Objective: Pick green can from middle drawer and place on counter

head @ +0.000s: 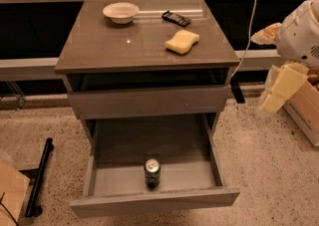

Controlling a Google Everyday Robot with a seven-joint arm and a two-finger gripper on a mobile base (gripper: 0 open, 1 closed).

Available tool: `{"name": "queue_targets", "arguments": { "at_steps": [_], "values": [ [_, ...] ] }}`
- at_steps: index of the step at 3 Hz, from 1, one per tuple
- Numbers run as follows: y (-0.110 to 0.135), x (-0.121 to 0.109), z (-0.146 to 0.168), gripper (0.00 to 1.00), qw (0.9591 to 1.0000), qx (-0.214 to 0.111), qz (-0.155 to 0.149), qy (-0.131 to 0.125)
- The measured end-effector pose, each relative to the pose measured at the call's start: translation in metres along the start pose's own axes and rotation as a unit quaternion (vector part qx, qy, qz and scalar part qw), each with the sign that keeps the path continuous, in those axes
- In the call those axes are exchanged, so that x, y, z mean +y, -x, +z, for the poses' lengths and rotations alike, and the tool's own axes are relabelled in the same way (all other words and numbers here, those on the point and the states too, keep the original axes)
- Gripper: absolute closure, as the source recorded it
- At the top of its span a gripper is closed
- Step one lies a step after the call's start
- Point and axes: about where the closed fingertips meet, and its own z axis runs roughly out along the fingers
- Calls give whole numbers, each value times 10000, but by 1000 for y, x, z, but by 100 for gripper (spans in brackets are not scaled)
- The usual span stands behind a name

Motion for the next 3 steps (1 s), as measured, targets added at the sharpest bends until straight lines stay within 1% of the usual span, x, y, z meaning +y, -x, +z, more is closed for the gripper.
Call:
{"name": "queue_targets", "arguments": {
  "at_steps": [1, 2, 3],
  "values": [
    [4, 1, 6, 0, 9999, -107, -93, 77],
    [-1, 4, 24, 0, 9999, 2, 92, 101],
    [-11, 15, 73, 0, 9984, -293, 400, 287]
  ]
}}
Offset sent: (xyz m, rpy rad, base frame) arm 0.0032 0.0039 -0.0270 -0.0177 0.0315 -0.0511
